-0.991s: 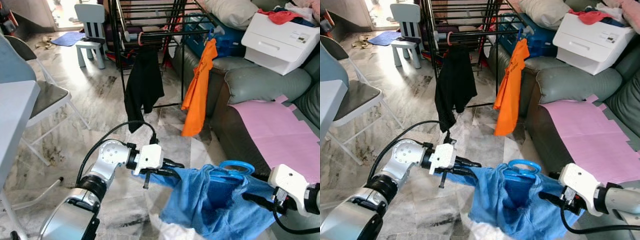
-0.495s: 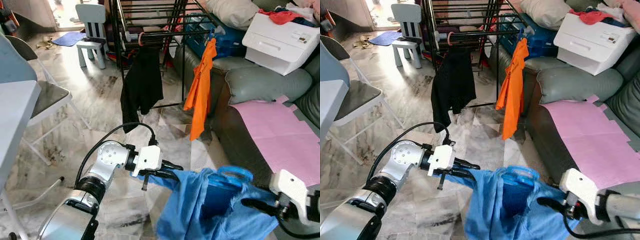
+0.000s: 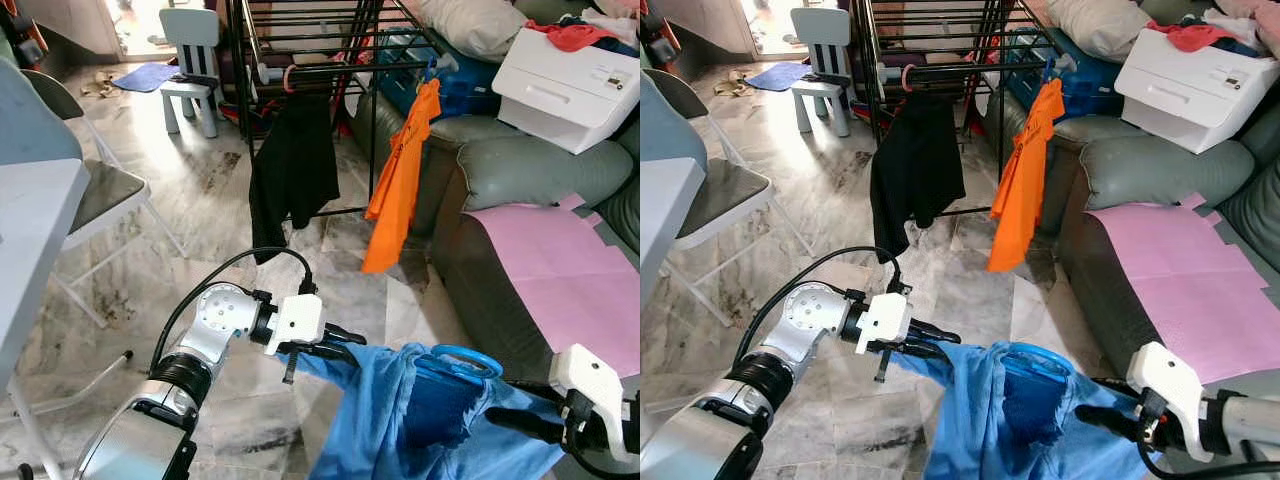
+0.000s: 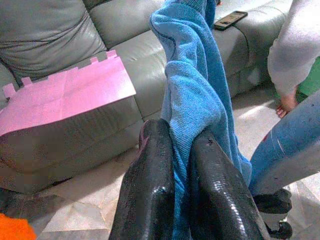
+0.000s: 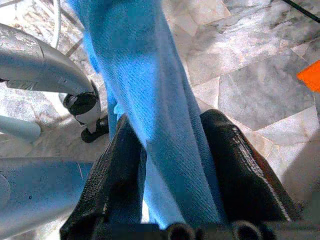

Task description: Hang hanger

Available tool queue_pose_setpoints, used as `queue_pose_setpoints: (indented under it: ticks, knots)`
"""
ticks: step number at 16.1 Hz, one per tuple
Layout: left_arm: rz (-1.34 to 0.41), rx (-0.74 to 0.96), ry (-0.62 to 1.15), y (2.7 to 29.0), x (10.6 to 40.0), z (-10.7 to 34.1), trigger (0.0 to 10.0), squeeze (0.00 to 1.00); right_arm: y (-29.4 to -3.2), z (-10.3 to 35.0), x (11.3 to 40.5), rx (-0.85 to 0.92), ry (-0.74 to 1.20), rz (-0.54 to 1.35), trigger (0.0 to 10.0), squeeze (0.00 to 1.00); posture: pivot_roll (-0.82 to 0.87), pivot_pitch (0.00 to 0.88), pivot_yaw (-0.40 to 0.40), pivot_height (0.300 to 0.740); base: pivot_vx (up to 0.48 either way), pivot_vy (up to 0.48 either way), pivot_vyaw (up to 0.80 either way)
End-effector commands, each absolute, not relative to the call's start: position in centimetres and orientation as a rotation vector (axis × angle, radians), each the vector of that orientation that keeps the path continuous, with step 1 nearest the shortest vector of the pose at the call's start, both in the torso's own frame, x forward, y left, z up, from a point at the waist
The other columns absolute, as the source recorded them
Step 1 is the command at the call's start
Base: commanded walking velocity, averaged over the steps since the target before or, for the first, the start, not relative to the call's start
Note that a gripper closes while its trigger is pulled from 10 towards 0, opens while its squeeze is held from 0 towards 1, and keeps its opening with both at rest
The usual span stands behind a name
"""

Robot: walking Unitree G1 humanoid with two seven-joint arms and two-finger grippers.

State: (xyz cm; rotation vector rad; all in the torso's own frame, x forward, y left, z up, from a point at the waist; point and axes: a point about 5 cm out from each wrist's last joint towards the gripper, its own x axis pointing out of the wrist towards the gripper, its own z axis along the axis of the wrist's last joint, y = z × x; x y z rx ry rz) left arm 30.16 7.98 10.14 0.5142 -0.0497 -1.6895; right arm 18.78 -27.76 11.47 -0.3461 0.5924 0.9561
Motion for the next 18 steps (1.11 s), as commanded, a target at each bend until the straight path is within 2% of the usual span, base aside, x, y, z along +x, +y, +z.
queue_pose_setpoints:
  ticks: [1,3,4,5,6,7,10,11,12,13,15,16,17,18]
  knots:
    - [-1.658,0.514,-0.079,7.7,30.6,10.8,0.0,0.00,-26.9,12.0,18.6,-0.354,0.573,1.039,0.0,0.00,0.02,0.000,-0.036,0.740,0.000,0.000,0.00]
    - [-1.658,0.519,-0.077,7.7,30.6,10.7,0.0,0.00,-26.9,11.8,18.8,-0.372,0.568,1.016,0.0,0.00,0.02,0.000,-0.036,0.740,0.000,0.000,0.00]
    - [-1.658,0.521,-0.075,7.7,30.5,10.7,0.0,0.00,-26.9,11.7,19.1,-0.399,0.551,0.986,2.3,0.00,0.02,0.000,-0.036,0.740,0.000,0.000,0.00]
    - [-1.658,0.521,-0.074,7.7,30.5,10.7,0.0,0.00,-26.9,11.7,19.4,-0.423,0.536,0.966,2.3,0.00,0.02,0.000,-0.036,0.740,0.000,0.000,0.00]
    - [-1.657,0.527,-0.072,7.7,30.5,10.6,0.0,0.00,-27.0,11.9,20.2,-0.446,0.493,0.915,10.0,0.00,0.02,0.000,-0.037,0.740,0.000,0.000,0.00]
    - [-1.657,0.527,-0.071,7.7,30.5,10.6,0.0,0.00,-26.8,12.3,20.5,-0.409,0.478,0.907,10.0,1.00,0.02,0.000,-0.036,0.740,0.000,0.000,0.00]
    - [-1.659,0.529,-0.070,7.8,30.5,10.6,0.0,0.00,-27.2,13.2,20.6,-0.461,0.481,0.915,10.0,1.00,0.02,0.000,-0.034,0.740,0.000,0.000,0.00]
    - [-1.660,0.531,-0.068,7.8,30.5,10.6,0.0,0.00,-27.5,13.6,20.7,-0.473,0.477,0.915,10.0,0.54,0.02,0.000,-0.034,0.740,0.000,0.000,0.00]
    - [-1.660,0.532,-0.067,7.8,30.5,10.6,0.0,0.00,-27.6,13.8,20.7,-0.481,0.478,0.919,10.0,0.54,0.02,0.000,-0.035,0.740,0.000,0.000,0.00]
    - [-1.659,0.531,-0.066,7.8,30.5,10.6,0.0,0.00,-27.9,13.9,20.7,-0.485,0.500,0.920,10.0,0.00,0.02,0.000,-0.035,0.740,0.000,0.000,0.00]
    - [-1.660,0.530,-0.067,7.7,30.5,10.6,0.0,0.00,-28.2,13.1,20.1,-0.486,0.562,0.942,10.0,0.00,0.02,0.000,-0.037,0.740,0.000,0.000,0.00]
    - [-1.662,0.530,-0.066,7.8,30.5,10.5,0.0,0.00,-28.3,12.7,19.7,-0.483,0.582,0.950,7.6,0.00,0.02,0.000,-0.036,0.740,0.000,0.000,0.00]
    - [-1.661,0.531,-0.064,7.8,30.5,10.5,0.0,0.00,-28.3,12.5,19.6,-0.473,0.589,0.951,0.0,0.00,0.02,0.000,-0.035,0.740,0.000,0.000,0.00]
    - [-1.661,0.534,-0.060,7.9,30.5,10.5,0.0,0.00,-28.5,12.4,19.4,-0.462,0.601,0.952,0.0,0.00,0.02,0.000,-0.033,0.740,0.000,0.000,0.00]
